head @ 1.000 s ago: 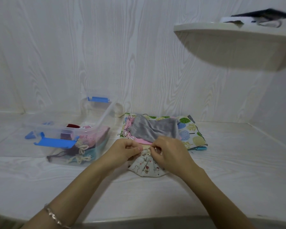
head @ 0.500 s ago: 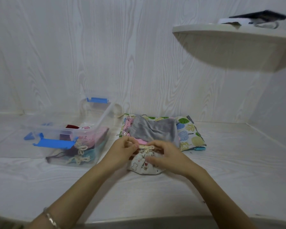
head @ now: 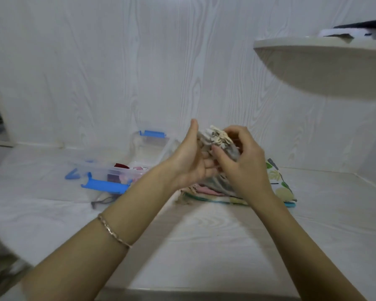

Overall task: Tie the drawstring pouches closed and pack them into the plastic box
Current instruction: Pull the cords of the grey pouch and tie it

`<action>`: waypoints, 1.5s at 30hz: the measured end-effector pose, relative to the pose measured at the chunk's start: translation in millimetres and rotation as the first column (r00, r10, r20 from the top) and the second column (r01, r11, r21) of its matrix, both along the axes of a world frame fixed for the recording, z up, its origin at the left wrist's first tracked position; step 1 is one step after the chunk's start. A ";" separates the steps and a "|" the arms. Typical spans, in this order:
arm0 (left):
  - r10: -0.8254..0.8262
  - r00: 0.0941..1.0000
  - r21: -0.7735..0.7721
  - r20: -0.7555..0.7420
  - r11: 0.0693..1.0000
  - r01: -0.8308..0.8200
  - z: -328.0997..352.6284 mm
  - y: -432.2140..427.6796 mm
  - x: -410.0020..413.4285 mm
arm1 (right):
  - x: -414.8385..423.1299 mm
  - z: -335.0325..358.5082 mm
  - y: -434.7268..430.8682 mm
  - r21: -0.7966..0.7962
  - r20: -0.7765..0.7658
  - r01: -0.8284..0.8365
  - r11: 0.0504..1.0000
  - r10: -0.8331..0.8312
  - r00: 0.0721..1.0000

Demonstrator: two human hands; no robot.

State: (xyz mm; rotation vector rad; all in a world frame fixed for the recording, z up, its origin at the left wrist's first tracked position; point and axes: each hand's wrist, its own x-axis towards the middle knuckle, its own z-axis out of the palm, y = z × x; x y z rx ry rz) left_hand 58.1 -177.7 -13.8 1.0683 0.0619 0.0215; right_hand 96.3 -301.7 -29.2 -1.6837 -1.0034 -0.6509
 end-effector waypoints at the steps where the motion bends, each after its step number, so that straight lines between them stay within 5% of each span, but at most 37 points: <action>1: 0.044 0.998 -0.002 0.039 0.999 -0.044 10.6 5.9 -1.8 | -2.6 7.9 8.6 0.013 0.003 -0.024 1.000 0.024 1.000; 6: 0.309 0.933 0.013 0.183 0.948 -0.317 47.9 59.3 -14.0 | -7.3 39.6 69.5 0.085 -0.073 -0.204 0.975 0.210 0.975; 13: 0.535 0.844 0.085 0.039 0.839 -0.537 43.8 132.0 -17.1 | 17.4 43.9 154.0 0.079 -0.375 -0.335 0.939 0.339 0.863; 17: 0.523 0.842 0.164 -0.130 0.849 -0.502 29.9 152.5 -11.4 | 35.6 35.2 177.4 -0.115 -0.496 -0.320 0.941 0.224 0.839; 21: 0.449 0.864 0.174 -0.230 0.892 -0.417 25.6 167.5 -8.2 | 43.6 33.9 184.9 -0.278 -0.379 -0.282 0.918 0.165 0.911; 25: 0.308 0.918 0.400 -0.251 0.896 -0.191 14.1 178.4 -17.9 | 34.7 28.8 186.2 -0.636 -0.219 -0.273 0.721 0.170 0.961; 28: 0.425 0.893 0.790 -0.150 0.595 -0.150 5.9 180.7 -29.2 | 21.4 34.0 184.5 -0.777 -0.412 -0.459 0.431 0.203 0.888; 30: 0.399 0.897 0.936 -0.193 0.350 0.046 1.8 184.4 -32.9 | 19.5 45.0 187.3 -0.762 -0.511 -0.535 0.363 0.170 0.843; 33: 0.376 0.869 0.947 -0.321 0.124 0.296 -1.9 185.4 -35.6 | 37.1 46.9 212.0 -0.866 -0.386 -0.392 0.310 0.083 0.919; 37: 0.420 0.864 0.925 -0.279 -0.124 0.359 -7.5 180.8 -29.4 | 58.8 18.7 252.6 -0.983 -0.119 -0.128 -0.132 -0.072 0.990; 39: 0.402 0.863 0.900 -0.306 -0.172 0.400 -8.0 179.9 -26.9 | 63.9 5.8 262.3 -0.964 -0.056 -0.075 -0.253 -0.084 0.995; 45: 0.335 0.850 0.847 -0.406 -0.211 0.488 -3.9 181.4 -29.2 | 60.1 13.6 257.1 -0.998 0.036 0.034 -0.056 -0.027 0.999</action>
